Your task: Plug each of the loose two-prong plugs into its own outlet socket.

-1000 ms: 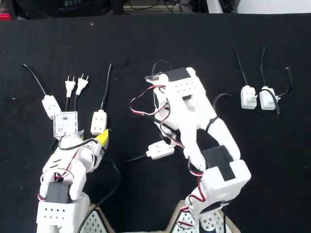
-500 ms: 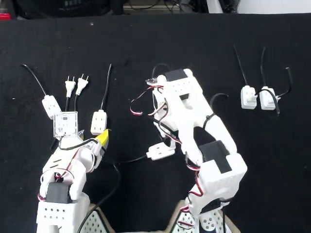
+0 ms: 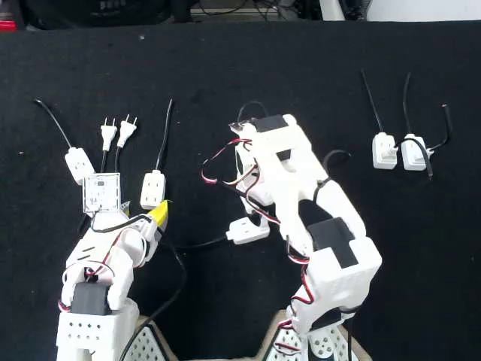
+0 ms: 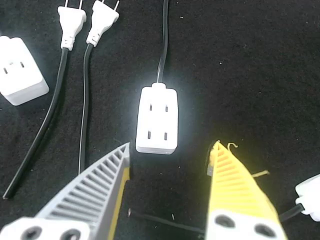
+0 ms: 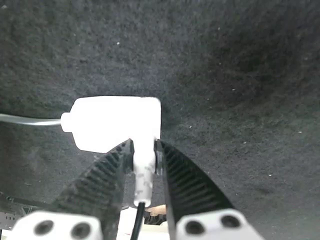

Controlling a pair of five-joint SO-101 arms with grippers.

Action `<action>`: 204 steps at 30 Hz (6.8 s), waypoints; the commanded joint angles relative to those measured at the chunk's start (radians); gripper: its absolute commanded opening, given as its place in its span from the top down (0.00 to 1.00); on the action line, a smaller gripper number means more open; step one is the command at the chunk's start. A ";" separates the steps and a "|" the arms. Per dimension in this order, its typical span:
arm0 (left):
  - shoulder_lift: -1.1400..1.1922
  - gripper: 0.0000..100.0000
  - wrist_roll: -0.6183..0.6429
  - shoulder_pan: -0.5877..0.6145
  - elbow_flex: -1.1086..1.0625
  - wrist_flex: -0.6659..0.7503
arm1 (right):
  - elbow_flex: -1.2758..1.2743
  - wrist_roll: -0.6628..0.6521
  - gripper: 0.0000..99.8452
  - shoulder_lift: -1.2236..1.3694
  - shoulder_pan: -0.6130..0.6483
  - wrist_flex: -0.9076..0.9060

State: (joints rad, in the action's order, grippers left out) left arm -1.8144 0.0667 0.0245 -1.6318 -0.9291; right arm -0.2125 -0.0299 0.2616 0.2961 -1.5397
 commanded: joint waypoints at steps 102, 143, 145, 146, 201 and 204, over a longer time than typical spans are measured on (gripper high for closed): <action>-0.008 0.75 -0.003 0.265 0.025 0.054 | -0.404 -0.595 0.99 -0.647 -0.288 0.238; -0.008 0.75 -0.005 0.265 0.025 0.054 | 0.573 -0.252 0.98 0.367 -0.667 0.385; -0.008 0.75 -0.005 0.265 0.025 0.054 | 0.596 -0.252 0.91 0.371 -0.661 0.333; -0.008 0.75 -0.005 0.265 0.025 0.054 | 0.610 -0.252 0.87 0.371 -0.652 0.302; -0.002 0.74 -0.018 0.282 0.101 0.043 | -0.806 -0.032 0.81 -0.753 0.080 1.043; 0.000 0.74 -0.055 0.351 0.239 -0.025 | -0.877 -0.031 0.81 -0.754 0.083 1.125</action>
State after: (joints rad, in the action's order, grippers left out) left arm -1.8113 0.0545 0.2961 -1.5858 -0.9045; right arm -1.0134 -0.0637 -0.4442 0.3667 -0.5639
